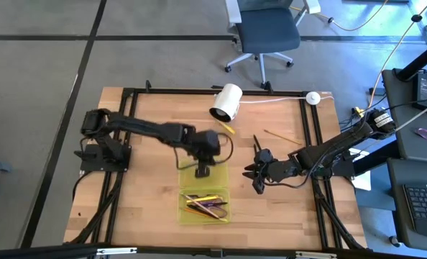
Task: Pick & place school supplies into a supply box
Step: Put the blue pen into the yellow supply box
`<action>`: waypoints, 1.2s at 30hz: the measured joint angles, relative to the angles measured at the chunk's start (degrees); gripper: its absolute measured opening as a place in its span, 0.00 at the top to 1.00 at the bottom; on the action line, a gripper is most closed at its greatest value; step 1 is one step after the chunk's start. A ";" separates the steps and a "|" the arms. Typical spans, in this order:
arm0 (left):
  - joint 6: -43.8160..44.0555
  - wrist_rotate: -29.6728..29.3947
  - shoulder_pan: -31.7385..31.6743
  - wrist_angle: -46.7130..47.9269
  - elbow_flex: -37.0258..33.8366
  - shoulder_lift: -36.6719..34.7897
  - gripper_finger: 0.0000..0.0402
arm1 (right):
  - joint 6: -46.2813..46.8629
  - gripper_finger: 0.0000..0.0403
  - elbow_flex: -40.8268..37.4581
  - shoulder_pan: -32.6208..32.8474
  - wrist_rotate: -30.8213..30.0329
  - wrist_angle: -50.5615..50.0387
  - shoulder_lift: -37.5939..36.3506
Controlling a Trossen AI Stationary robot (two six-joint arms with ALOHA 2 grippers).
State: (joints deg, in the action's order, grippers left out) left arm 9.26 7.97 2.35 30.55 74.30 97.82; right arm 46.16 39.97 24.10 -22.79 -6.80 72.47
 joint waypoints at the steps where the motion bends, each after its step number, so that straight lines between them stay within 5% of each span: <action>1: 1.81 -0.47 1.80 -1.24 0.02 -0.02 0.95 | 0.05 0.67 0.00 0.00 0.00 -0.35 0.00; 16: 24.10 -13.38 20.90 -11.69 0.09 5.23 0.95 | -0.01 0.67 0.02 0.00 0.46 -6.04 0.02; 36: 27.52 -14.36 23.43 -13.97 0.11 14.98 0.93 | -0.01 0.67 0.02 0.07 2.03 -8.08 0.02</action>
State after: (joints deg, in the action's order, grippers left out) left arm 36.77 -6.39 25.78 16.58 74.41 112.79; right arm 46.15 39.99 24.16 -20.75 -14.88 72.49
